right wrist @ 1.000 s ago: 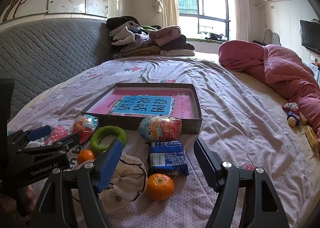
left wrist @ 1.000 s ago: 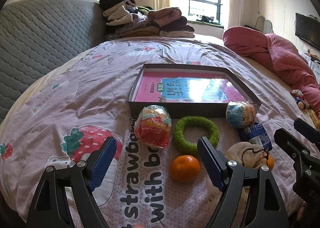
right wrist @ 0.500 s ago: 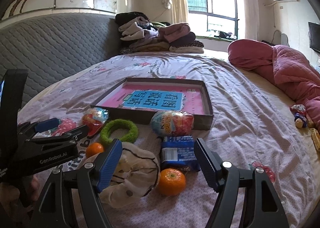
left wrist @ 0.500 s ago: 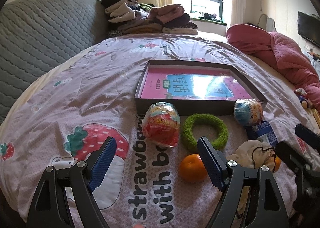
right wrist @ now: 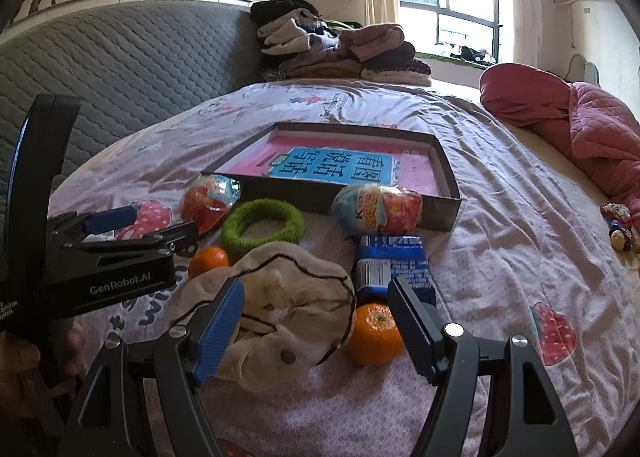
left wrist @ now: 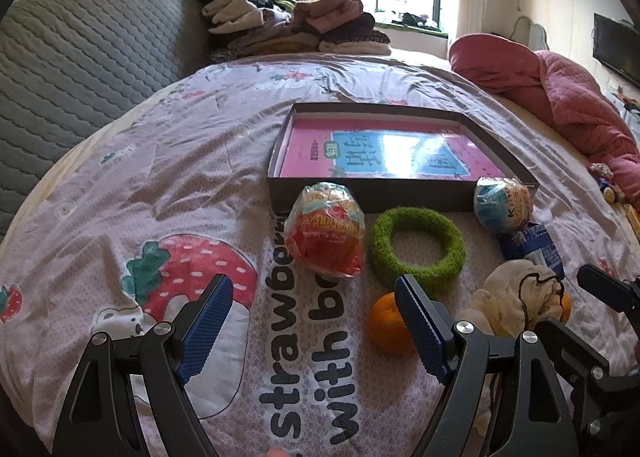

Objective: Organize objects
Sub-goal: 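Move the left tool to the red-wrapped egg while the right tool reaches the cream pouch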

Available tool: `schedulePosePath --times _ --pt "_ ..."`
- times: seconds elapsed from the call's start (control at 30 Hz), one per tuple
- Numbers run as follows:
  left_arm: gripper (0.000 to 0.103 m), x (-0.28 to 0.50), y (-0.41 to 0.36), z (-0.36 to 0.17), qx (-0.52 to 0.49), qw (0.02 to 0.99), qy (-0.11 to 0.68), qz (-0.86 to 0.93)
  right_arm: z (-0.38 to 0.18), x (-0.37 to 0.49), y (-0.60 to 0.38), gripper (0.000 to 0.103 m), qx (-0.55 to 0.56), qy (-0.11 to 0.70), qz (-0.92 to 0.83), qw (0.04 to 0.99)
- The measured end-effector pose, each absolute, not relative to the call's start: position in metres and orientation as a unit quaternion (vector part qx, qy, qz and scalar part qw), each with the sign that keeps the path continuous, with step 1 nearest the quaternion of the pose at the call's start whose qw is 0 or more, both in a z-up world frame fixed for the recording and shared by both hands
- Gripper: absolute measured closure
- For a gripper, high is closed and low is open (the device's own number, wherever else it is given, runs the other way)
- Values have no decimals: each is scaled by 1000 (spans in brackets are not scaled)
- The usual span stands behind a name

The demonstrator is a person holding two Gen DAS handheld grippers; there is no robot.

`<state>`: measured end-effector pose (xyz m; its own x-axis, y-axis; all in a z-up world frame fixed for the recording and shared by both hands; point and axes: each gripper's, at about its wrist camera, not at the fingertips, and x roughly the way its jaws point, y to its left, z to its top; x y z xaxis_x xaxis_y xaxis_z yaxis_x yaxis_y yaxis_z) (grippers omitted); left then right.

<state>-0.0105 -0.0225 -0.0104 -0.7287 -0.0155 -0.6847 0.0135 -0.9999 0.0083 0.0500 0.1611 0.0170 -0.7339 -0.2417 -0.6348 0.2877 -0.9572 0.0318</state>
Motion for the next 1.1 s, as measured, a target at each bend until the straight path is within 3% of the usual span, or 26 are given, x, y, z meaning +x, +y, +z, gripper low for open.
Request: schedulePosePath --times 1.1 --pt "19 -50 -32 -20 392 29 3 -920 -9 71 111 30 353 136 -900 216"
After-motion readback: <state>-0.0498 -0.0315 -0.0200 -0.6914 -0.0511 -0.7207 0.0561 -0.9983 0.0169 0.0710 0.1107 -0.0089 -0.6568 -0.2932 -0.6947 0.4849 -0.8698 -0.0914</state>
